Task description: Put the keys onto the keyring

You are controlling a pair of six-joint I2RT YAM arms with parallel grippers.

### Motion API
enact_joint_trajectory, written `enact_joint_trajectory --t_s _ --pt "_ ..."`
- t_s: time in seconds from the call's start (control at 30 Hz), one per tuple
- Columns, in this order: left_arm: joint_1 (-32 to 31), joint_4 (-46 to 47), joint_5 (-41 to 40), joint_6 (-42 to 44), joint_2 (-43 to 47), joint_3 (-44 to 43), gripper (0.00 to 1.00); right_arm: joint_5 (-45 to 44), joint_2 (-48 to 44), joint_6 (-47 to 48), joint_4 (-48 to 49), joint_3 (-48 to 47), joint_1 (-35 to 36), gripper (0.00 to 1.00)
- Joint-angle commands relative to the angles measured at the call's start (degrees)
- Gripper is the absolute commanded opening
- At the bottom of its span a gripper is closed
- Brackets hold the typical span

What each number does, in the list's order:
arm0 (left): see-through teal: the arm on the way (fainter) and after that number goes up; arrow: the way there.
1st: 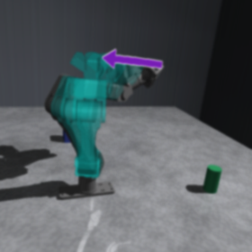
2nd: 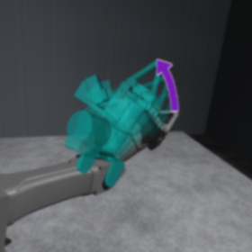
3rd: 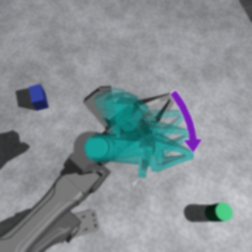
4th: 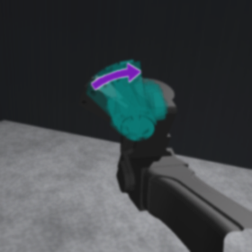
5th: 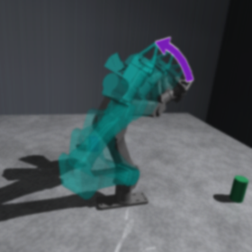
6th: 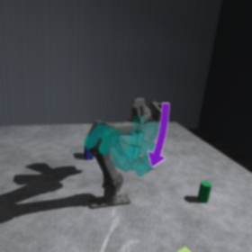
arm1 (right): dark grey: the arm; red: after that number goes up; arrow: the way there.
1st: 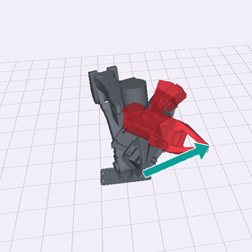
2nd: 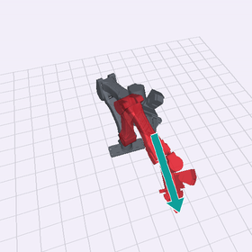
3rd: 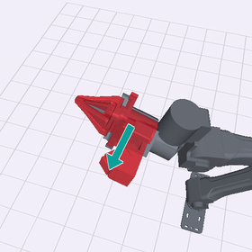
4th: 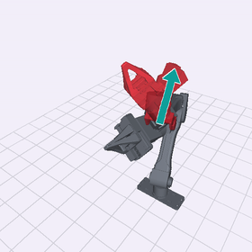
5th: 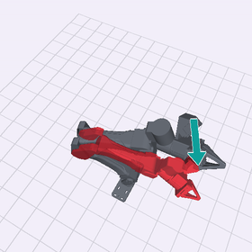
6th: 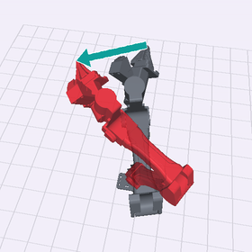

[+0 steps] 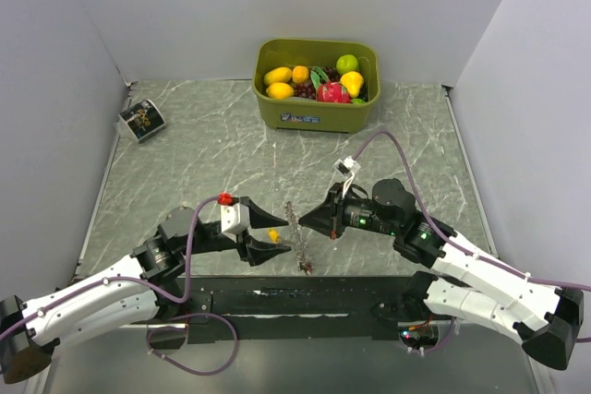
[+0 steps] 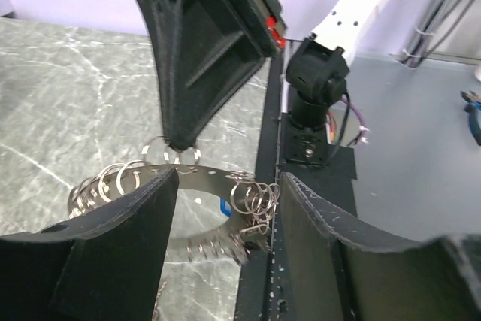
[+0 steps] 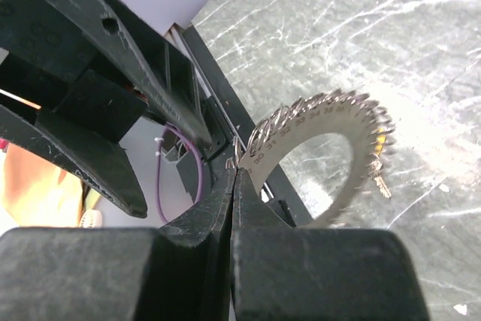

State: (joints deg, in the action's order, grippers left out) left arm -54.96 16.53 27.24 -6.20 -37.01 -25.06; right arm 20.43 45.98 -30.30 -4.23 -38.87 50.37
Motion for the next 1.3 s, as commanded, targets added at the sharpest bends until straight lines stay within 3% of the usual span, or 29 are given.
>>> enact_joint_trajectory --t_s 0.0,0.3,1.1,1.27 --pt "-0.1 2.5 3.3 -1.2 -1.4 -2.5 0.61 0.8 -1.3 1.7 6.1 -0.6 0.3 0.00" --pt "-0.1 3.8 2.3 0.0 -5.4 -3.9 0.60 2.0 -1.7 2.4 6.3 -0.6 0.3 0.00" --pt "2.7 8.3 0.1 -2.4 -5.3 -2.9 0.52 4.4 -3.0 3.3 8.0 0.7 0.2 0.00" --pt "2.8 8.6 1.8 -2.3 -5.7 -3.0 0.43 4.4 -3.2 3.5 7.9 0.8 0.3 0.00"
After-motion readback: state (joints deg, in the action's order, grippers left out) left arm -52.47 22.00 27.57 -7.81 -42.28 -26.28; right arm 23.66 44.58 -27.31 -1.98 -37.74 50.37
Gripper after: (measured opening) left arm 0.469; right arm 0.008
